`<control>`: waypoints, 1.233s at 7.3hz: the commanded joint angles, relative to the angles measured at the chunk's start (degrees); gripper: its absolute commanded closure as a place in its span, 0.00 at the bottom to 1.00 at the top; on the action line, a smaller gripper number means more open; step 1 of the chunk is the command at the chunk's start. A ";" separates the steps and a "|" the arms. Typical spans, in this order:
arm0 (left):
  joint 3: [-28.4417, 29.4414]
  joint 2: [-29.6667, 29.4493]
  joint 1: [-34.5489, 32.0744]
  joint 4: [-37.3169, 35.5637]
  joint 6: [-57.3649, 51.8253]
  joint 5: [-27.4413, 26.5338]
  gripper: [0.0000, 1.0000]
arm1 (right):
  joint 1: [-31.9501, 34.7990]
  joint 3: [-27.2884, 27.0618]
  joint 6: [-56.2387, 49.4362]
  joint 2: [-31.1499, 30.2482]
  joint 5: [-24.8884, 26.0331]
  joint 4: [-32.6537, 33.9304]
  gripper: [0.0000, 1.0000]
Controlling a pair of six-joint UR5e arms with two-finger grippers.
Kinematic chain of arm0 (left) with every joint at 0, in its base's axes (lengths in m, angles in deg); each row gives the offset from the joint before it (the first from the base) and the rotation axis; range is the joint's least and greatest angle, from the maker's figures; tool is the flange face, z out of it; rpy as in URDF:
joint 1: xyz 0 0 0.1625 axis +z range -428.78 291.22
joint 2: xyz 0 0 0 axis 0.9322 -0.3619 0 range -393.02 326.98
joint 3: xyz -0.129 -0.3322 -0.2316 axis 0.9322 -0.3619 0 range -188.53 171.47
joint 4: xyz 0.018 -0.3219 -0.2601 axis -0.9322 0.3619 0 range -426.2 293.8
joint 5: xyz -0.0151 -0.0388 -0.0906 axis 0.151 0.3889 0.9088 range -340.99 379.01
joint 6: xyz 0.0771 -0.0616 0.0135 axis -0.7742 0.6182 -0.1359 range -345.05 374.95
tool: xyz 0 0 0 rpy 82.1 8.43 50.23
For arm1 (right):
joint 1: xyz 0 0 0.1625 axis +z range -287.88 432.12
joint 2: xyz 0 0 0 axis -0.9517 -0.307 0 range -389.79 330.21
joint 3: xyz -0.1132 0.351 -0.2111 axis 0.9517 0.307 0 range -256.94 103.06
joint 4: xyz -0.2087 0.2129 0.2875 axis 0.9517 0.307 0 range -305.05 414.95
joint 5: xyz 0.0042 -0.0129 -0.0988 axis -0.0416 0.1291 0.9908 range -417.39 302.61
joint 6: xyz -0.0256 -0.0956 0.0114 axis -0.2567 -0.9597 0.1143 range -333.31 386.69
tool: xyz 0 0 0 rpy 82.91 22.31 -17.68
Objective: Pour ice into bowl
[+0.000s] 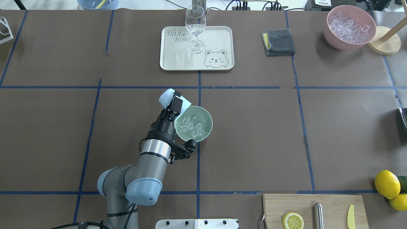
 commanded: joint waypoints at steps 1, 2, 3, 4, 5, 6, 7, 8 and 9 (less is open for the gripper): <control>0.39 0.05 -0.08 -0.03 -1.85 -0.04 1.00 | 0.34 0.16 -0.03 -0.01 0.00 0.00 0.00; 0.39 0.05 0.00 0.06 -1.77 -0.04 1.00 | 0.34 0.16 -0.03 -0.01 0.00 0.00 0.00; 0.13 0.05 0.00 0.23 -1.77 0.05 1.00 | 0.43 0.16 -0.03 -0.01 0.00 0.00 0.00; -0.13 0.05 0.00 1.02 -1.33 0.14 1.00 | 0.43 0.16 -0.03 -0.01 0.00 0.00 0.00; -1.01 0.05 -0.08 4.94 -1.07 0.49 1.00 | 0.52 0.16 -0.12 -0.01 0.00 -0.09 0.00; -1.10 0.05 -0.87 11.42 -0.81 0.75 1.00 | 0.43 0.16 -0.12 -0.01 0.00 -0.09 0.00; -1.19 0.05 -1.57 13.75 2.85 2.93 1.00 | 0.43 0.16 -0.12 -0.01 0.00 -0.09 0.00; -1.19 0.49 -3.14 13.77 15.24 8.52 1.00 | 0.43 0.25 -0.21 -0.01 0.00 -0.09 0.00; -2.41 0.75 -5.86 13.86 24.68 16.23 1.00 | 0.52 0.34 -0.21 -0.01 0.09 -0.18 0.00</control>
